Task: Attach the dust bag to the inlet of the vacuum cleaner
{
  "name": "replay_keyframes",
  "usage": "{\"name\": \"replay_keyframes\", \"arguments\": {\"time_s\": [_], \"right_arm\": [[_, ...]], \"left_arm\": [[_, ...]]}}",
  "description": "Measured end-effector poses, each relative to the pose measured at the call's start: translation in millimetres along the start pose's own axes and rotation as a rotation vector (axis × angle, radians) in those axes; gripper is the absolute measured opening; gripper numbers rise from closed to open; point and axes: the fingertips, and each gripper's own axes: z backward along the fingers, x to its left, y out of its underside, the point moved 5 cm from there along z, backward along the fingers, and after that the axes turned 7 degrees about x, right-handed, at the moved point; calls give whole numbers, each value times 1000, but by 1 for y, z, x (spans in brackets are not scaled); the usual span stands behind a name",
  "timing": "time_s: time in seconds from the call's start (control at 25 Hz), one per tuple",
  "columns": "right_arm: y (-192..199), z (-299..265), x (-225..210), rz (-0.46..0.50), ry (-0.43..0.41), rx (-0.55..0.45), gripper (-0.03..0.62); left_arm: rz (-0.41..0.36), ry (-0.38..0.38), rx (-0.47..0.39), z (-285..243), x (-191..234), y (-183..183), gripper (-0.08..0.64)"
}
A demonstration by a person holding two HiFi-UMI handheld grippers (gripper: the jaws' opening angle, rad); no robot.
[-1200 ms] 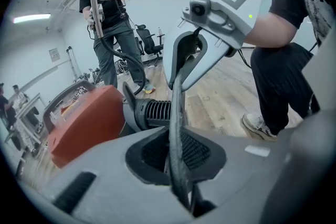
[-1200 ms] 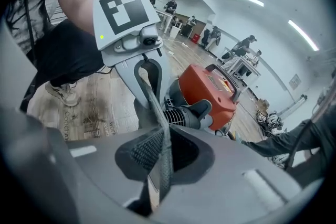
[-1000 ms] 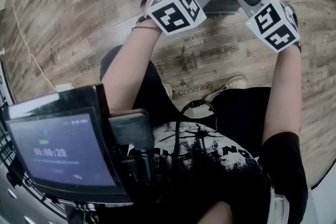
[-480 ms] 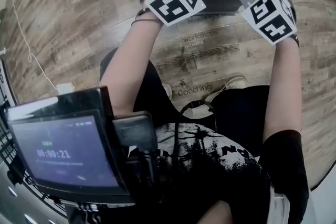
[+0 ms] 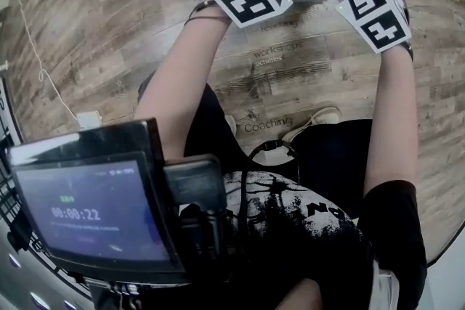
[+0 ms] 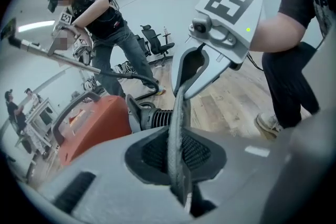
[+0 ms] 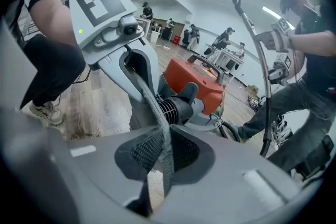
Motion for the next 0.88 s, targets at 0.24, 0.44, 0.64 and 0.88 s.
{"name": "replay_keyframes", "arguments": {"time_s": [0.24,0.44,0.64,0.88], "right_arm": [[2,-10,-4,24,6,13,34],[-13,-14,-6,147,36,11,35],[-16,-15,-8,161,29,-14,35],[-7,-26,-18,49,-11,-32,37]], "left_arm": [[-24,-10,27,-6,9,-3,48],[67,-6,51,-12,17,12,48],[81,-9,71,-16,17,14,46],[64,-12,43,-11,27,5,46]]}}
